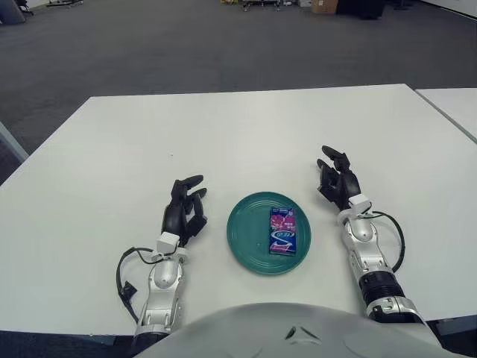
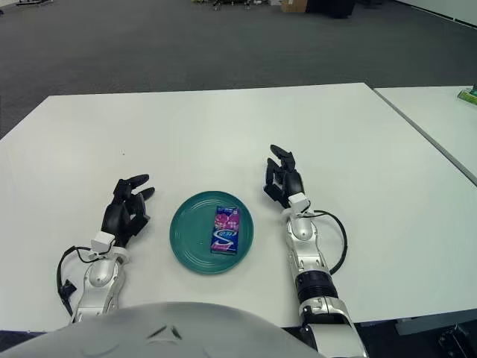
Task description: Put the gum into the plate.
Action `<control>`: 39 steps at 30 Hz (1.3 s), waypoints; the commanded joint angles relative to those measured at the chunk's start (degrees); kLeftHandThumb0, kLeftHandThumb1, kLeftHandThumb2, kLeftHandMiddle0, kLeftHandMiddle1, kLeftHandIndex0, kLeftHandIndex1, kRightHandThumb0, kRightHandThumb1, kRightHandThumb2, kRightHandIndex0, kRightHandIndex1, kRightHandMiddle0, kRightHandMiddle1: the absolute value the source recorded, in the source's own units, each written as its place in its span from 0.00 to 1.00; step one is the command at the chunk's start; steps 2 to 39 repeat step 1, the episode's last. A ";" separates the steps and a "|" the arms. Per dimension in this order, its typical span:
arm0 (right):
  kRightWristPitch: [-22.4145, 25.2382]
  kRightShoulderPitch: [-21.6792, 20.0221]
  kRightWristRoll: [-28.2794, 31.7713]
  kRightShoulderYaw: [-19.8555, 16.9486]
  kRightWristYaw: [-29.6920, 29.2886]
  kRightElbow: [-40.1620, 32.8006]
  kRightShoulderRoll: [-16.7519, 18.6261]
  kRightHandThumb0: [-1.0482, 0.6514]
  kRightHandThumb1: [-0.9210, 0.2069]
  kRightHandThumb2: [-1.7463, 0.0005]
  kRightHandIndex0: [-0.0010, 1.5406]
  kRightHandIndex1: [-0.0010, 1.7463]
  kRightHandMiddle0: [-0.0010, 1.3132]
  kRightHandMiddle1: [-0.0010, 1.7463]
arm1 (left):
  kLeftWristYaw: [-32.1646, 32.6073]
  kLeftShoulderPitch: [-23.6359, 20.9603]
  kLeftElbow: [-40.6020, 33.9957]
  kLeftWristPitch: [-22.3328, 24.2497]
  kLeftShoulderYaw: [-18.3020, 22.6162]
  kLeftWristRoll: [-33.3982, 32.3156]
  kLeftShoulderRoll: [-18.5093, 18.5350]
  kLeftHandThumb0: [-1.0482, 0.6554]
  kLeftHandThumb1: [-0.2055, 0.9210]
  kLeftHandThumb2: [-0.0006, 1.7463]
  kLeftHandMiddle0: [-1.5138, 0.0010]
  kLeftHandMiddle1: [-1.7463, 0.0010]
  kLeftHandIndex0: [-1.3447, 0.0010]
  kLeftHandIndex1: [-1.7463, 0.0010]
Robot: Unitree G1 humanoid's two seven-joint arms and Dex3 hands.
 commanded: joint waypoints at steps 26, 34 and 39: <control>2.82 10.61 -1.49 1.31 0.29 5.83 1.00 0.17 0.00 0.49 0.25 0.00 0.00 0.34 | 0.01 1.66 1.48 2.32 -0.28 0.29 0.40 0.17 1.00 0.52 0.75 0.64 0.92 0.37; 2.82 10.61 -1.49 1.31 0.29 5.83 1.00 0.17 0.00 0.49 0.25 0.00 0.00 0.34 | 0.01 1.66 1.48 2.32 -0.28 0.29 0.40 0.17 1.00 0.52 0.75 0.64 0.92 0.37; 2.82 10.61 -1.49 1.31 0.29 5.83 1.00 0.17 0.00 0.49 0.25 0.00 0.00 0.34 | 0.01 1.66 1.48 2.32 -0.28 0.29 0.40 0.17 1.00 0.52 0.75 0.64 0.92 0.37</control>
